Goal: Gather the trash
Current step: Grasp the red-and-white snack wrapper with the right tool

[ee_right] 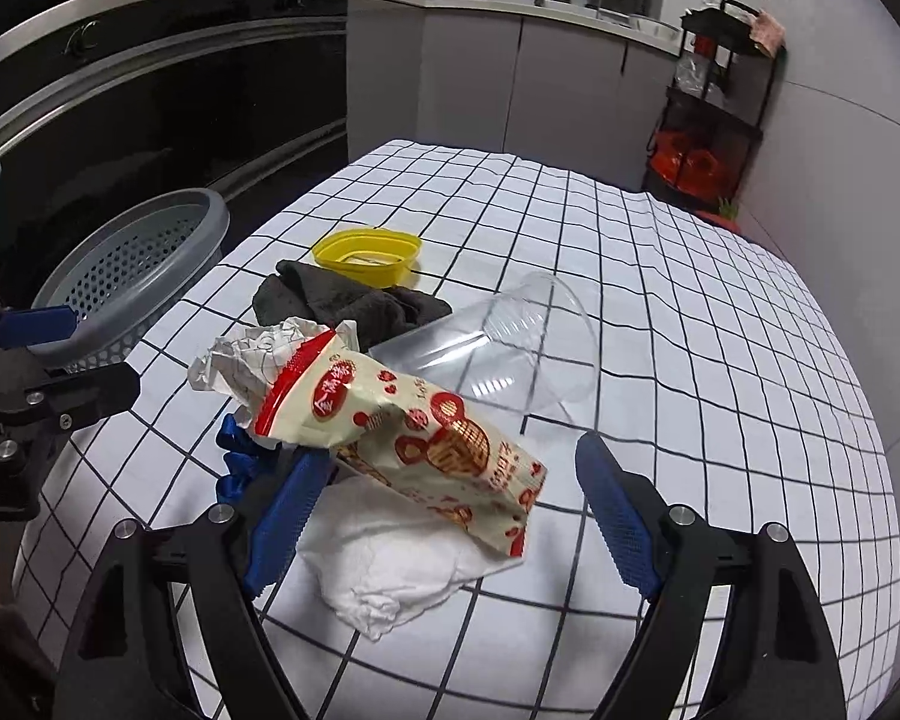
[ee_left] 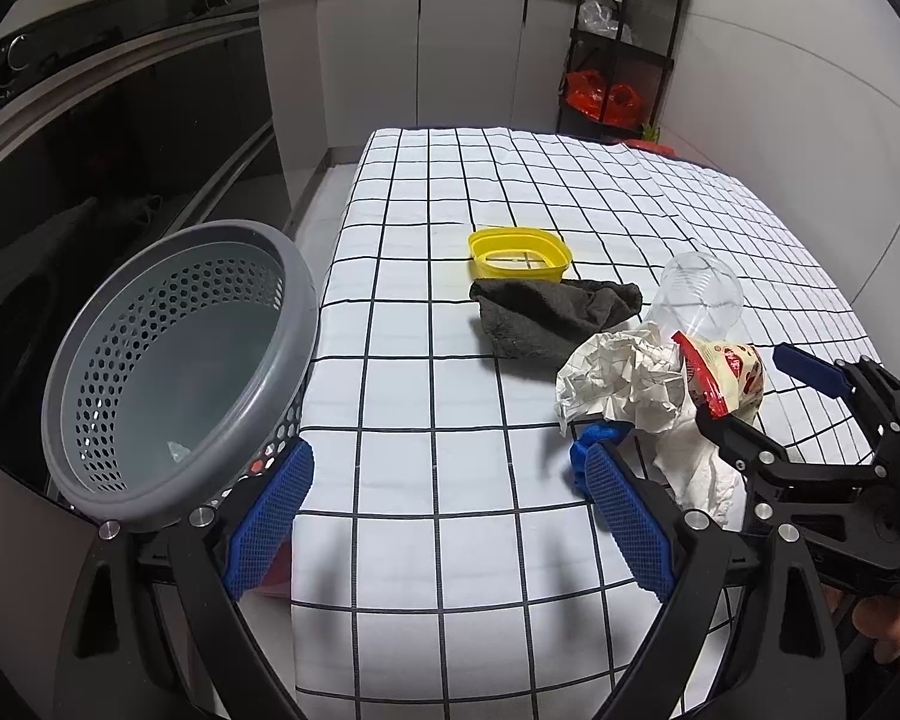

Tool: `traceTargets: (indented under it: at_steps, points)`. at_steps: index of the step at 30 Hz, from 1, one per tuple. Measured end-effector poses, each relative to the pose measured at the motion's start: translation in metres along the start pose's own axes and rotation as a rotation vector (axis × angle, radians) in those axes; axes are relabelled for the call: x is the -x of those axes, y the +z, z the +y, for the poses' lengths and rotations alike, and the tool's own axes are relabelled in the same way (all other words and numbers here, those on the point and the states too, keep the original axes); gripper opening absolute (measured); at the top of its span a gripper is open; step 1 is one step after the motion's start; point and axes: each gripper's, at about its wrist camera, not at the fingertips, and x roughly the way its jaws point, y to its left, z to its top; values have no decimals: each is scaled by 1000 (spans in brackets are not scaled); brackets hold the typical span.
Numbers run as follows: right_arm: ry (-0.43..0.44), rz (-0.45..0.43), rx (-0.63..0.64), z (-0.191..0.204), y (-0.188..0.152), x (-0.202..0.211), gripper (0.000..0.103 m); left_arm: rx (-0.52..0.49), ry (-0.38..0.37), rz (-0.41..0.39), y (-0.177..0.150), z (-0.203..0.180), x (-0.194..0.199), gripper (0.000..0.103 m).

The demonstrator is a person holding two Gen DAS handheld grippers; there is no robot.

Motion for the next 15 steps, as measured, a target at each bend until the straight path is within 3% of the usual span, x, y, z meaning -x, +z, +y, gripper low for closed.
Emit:
traceTargets:
  at_steps: [6,8,12,15]
  points:
    - [23,-19,16,6,1,-2,78,-2,2,1,0,0,0,90]
    - [32,-16,16,7,-1,-2,63,-2,1,2,0,-1,0,90]
    - [41,-12,-4,6,-4,-1,45,-4,-2,4,-1,-2,0,90]
    - [62,-22,-37,1,-6,4,42,-9,-5,4,-2,-4,0,90]
